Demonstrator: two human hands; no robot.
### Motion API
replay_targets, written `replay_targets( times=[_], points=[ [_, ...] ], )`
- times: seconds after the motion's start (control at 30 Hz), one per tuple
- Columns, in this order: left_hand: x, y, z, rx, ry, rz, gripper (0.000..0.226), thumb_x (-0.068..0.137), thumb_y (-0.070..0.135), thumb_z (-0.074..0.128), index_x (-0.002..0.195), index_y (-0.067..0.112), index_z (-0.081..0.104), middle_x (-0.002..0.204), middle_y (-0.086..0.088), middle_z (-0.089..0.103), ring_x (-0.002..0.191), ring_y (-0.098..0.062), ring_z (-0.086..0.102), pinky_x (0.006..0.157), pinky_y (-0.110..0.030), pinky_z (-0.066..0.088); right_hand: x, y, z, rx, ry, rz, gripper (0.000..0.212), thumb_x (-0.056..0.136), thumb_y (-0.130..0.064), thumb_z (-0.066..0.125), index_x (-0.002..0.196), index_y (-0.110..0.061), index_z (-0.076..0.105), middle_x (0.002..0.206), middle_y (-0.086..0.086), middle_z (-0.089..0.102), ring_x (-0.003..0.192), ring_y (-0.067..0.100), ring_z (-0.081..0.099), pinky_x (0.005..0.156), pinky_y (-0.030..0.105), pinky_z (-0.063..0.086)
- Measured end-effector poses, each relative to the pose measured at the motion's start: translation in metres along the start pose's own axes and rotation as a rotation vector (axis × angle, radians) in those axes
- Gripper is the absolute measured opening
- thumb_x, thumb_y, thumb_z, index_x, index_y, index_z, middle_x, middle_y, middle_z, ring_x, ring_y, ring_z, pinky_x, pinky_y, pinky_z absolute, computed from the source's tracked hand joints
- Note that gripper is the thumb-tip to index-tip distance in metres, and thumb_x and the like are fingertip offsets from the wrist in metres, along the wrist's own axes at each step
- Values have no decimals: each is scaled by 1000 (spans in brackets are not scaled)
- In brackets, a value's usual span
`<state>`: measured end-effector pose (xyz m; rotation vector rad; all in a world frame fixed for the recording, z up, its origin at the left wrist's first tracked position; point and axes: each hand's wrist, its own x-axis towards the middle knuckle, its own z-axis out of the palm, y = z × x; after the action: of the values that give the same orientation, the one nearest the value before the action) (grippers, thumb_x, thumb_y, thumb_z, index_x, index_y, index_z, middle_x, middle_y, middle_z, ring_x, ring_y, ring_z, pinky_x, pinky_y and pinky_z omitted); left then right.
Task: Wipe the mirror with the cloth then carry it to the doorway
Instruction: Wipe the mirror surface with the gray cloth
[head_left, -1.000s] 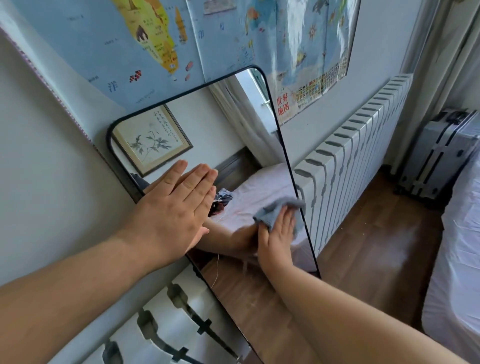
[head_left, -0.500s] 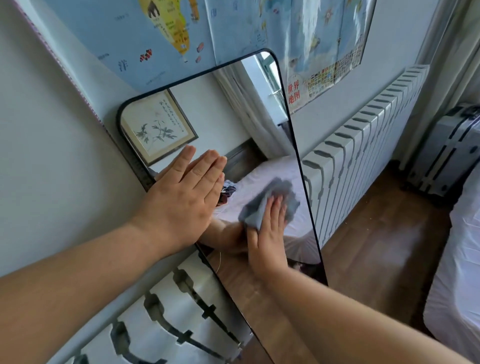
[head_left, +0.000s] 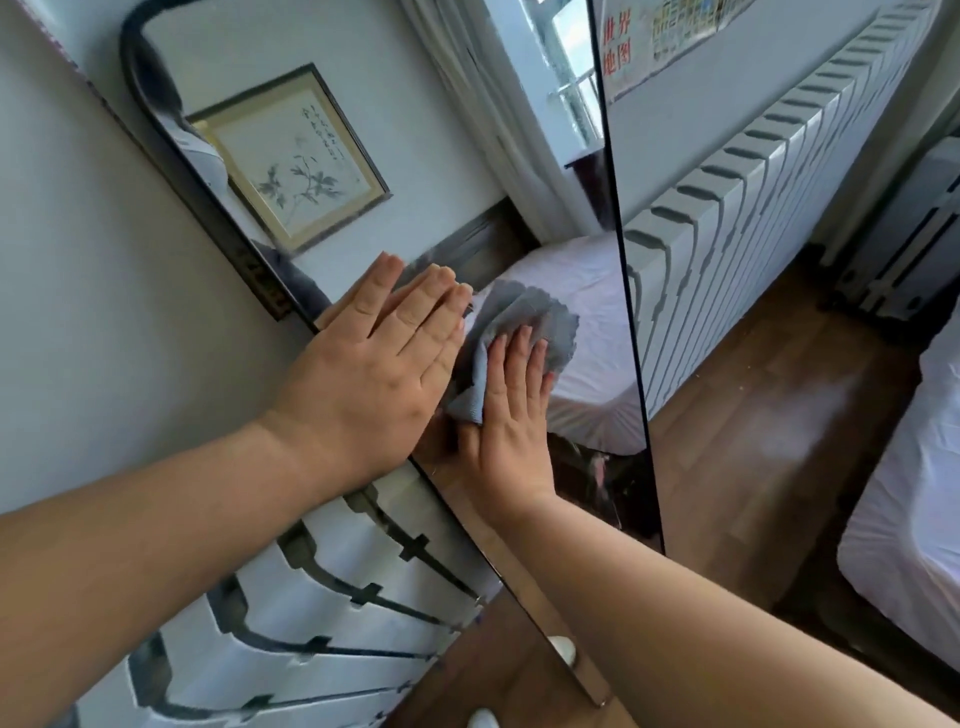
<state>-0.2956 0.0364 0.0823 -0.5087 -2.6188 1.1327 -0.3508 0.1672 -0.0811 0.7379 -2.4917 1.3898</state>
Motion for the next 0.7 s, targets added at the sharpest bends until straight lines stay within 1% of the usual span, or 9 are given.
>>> replay_targets(
  times=[0.1, 0.17, 0.23, 0.33, 0.4, 0.47, 0.53, 0.6, 0.7],
  points=[
    [-1, 8, 4, 21, -4, -25, 70, 111, 21, -7, 168, -5, 23, 179, -33, 15, 167, -54, 13, 131, -76, 2, -61, 41, 28, -17, -140, 205, 81, 104, -44, 26, 166, -13, -16, 175, 13, -24, 163, 35, -24, 132, 61, -6],
    [-2, 13, 6, 30, -16, -27, 71, 110, 19, -11, 169, -5, 19, 179, -33, 11, 167, -54, 9, 131, -76, -1, -89, 58, 39, 51, -233, 372, 82, 100, -52, 20, 161, -19, -23, 171, 6, -31, 160, 31, -30, 132, 59, -3],
    [-2, 15, 7, 35, -30, -28, 72, 108, 20, -14, 170, -3, 15, 180, -32, 7, 167, -54, 4, 130, -77, -6, -91, 60, 40, 116, -245, 453, 81, 98, -57, 17, 156, -25, -29, 169, 3, -34, 158, 27, -36, 132, 57, -6],
    [-2, 14, 6, 31, -32, -43, 72, 109, 20, -13, 170, -3, 17, 179, -32, 8, 168, -53, 5, 130, -76, -8, -55, 33, 27, 92, -182, 311, 86, 100, -54, 25, 158, -25, -31, 172, 13, -32, 157, 33, -38, 129, 62, -14],
    [-2, 14, 6, 37, -10, -49, 66, 112, 22, 0, 169, -3, 21, 179, -33, 11, 168, -53, 9, 131, -76, -7, -30, 10, 17, 17, -124, 109, 90, 103, -49, 35, 160, -24, -30, 172, 14, -31, 159, 39, -33, 128, 61, -19],
    [-1, 14, 7, 40, 11, -54, 63, 114, 25, 14, 169, -3, 24, 179, -32, 13, 168, -52, 10, 131, -76, -7, -16, -1, 6, -18, -77, -4, 94, 106, -43, 47, 164, -23, -23, 173, 11, -31, 161, 39, -28, 128, 58, -18],
    [0, 14, 5, 23, 7, -56, 63, 114, 26, 11, 168, -3, 25, 178, -32, 15, 168, -52, 11, 132, -75, -6, -24, 11, 3, -64, -107, -57, 96, 107, -39, 54, 166, -22, -19, 174, 9, -30, 162, 36, -25, 130, 56, -14],
    [-1, 15, 3, 18, -14, -51, 70, 111, 23, -6, 168, -3, 24, 178, -32, 14, 168, -52, 10, 132, -75, -4, -55, 39, 7, -111, -175, -68, 91, 108, -41, 49, 167, -21, -18, 175, 10, -27, 163, 36, -22, 132, 61, -3],
    [-2, 15, 3, 33, -39, -39, 74, 107, 19, -14, 170, -2, 20, 179, -32, 9, 168, -52, 5, 131, -76, -4, -105, 74, 18, -158, -288, 39, 88, 109, -44, 42, 166, -25, -23, 176, 9, -23, 164, 37, -17, 130, 66, 13]
  ],
)
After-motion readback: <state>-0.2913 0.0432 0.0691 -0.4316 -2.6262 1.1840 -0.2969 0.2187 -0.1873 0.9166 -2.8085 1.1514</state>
